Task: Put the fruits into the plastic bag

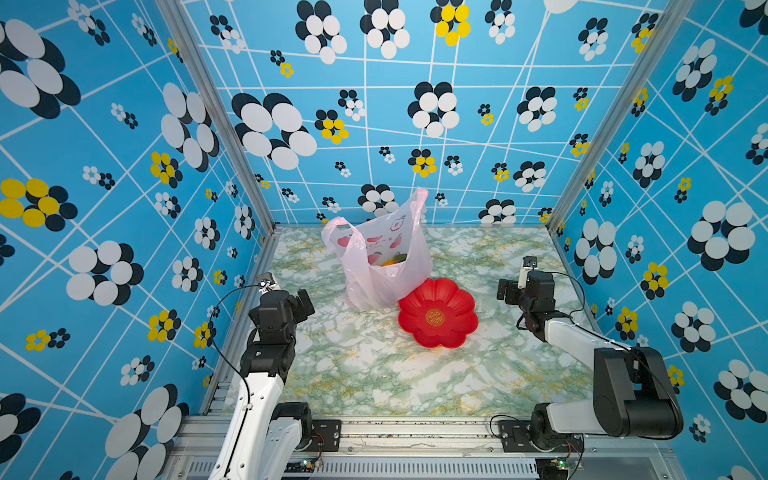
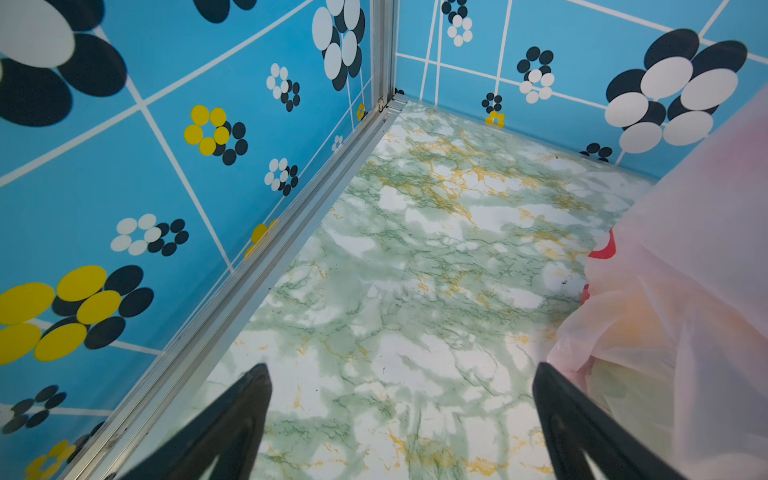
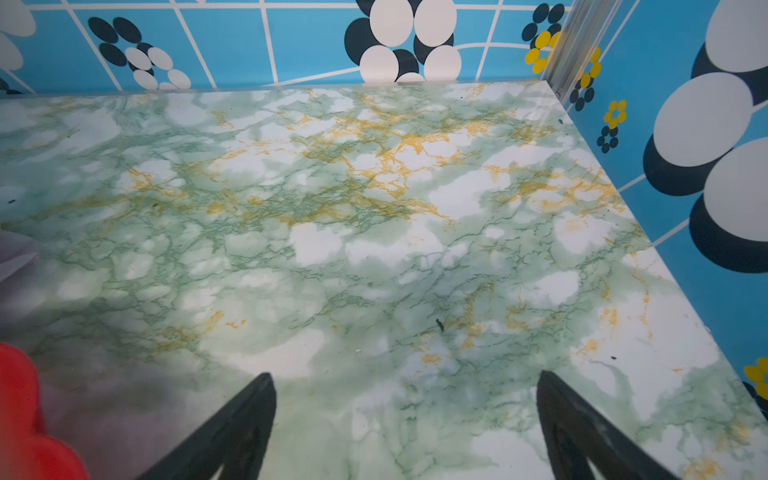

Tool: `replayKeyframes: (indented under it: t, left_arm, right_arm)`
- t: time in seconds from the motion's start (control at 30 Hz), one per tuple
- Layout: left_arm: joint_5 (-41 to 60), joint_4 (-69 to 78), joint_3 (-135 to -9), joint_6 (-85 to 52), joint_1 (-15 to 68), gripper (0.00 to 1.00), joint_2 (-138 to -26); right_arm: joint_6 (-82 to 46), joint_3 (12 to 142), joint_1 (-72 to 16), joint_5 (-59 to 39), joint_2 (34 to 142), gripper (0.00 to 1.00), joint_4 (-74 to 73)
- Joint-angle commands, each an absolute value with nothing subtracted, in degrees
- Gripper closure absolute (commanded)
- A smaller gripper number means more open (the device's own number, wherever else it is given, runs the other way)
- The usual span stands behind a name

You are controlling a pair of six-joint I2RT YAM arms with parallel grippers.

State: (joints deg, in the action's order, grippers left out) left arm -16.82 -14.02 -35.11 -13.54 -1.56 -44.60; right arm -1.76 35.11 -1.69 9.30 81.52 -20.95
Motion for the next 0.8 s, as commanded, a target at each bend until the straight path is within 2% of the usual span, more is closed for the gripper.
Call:
replayKeyframes:
  t: [0.0, 0.37, 0.77]
  left_arm:
    - [-19.2, -5.7, -33.3, -11.1, -2.4, 0.01, -48.3]
    - [-12.8, 17.0, -29.1, -7.2, -2.3, 0.01, -68.4]
    - [-3.3, 36.0, -27.2, -5.9, -2.4, 0.01, -80.9]
  right_arm:
    - [-2.1, 35.4, -1.1, 6.9, 83.5, 0.01, -24.4]
    - [-1.4, 36.6, -0.3, 4.0, 86.9, 0.01, -25.2]
    - [-0.8, 36.1, -0.1, 2.4, 88.8, 0.01, -27.1]
